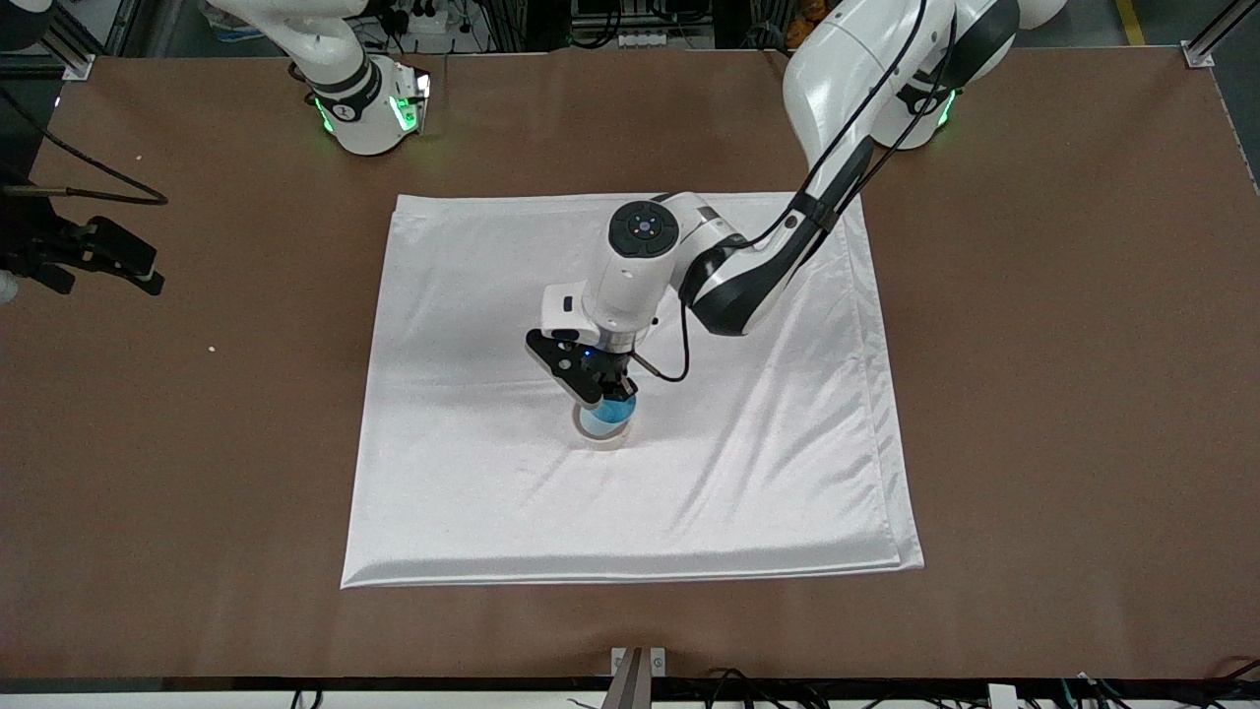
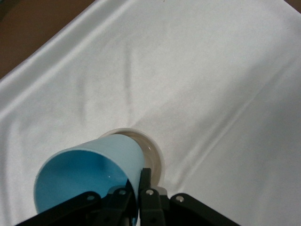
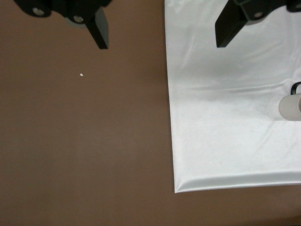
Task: Place blue cup into white mug on cloth
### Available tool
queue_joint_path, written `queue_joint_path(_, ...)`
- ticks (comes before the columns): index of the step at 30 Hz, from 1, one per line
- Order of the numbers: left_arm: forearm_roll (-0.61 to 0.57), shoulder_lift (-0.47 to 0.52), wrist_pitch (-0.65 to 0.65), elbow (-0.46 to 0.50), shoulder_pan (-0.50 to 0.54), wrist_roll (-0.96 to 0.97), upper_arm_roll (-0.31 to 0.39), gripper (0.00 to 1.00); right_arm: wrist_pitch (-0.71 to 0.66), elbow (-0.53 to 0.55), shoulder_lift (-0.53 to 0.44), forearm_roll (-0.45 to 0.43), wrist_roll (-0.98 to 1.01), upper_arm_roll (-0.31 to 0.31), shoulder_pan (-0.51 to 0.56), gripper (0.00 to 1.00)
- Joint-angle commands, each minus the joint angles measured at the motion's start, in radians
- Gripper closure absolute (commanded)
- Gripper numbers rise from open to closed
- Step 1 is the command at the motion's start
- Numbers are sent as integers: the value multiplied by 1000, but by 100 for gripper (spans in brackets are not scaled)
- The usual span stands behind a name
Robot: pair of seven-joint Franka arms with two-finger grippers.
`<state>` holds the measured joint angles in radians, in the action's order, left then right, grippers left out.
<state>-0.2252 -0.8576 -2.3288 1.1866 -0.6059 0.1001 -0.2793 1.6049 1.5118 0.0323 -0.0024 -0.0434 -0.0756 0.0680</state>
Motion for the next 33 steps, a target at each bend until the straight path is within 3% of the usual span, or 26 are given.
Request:
queue_joint_path(1, -34, -20, -11, -18, -20, -7, 15, 100, -33, -38, 12, 22, 19, 5, 9, 0)
queue_joint_path(15, -34, -34, -11, -15, -23, -5, 17, 100, -36, -54, 12, 13, 19, 14, 19, 0)
queue_joint_path(18, -34, -37, -12, -15, -23, -3, 17, 91, -36, -53, 11, 13, 19, 14, 26, 0)
queue_joint_path(22, -34, -41, -12, -15, -23, -3, 17, 69, -34, -53, 12, 12, 20, 14, 39, 0)
queue_joint_path(28, -34, -40, -12, -15, -18, -8, 17, 0, -36, -53, 11, 13, 22, 14, 49, 0)
queue_joint_path(33, -34, -35, -12, -15, -17, -7, 17, 0, -34, -53, 12, 13, 20, 14, 47, 0)
